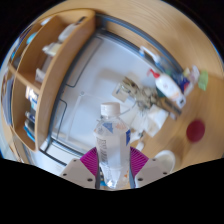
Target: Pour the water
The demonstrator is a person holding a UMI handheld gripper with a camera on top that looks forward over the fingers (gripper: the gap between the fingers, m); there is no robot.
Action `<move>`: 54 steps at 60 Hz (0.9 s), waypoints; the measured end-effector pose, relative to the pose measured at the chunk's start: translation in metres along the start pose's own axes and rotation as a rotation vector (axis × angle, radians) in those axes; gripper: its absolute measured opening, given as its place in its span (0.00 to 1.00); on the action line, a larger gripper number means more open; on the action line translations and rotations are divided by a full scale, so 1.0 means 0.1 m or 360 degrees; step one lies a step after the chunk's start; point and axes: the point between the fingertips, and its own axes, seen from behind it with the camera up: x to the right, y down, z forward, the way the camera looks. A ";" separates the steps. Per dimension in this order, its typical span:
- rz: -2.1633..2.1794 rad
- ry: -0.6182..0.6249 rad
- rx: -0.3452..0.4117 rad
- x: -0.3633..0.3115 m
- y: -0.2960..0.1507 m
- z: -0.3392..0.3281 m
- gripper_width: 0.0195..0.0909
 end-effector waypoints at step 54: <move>-0.1480 0.0545 0.0209 1.99 -0.86 0.05 0.42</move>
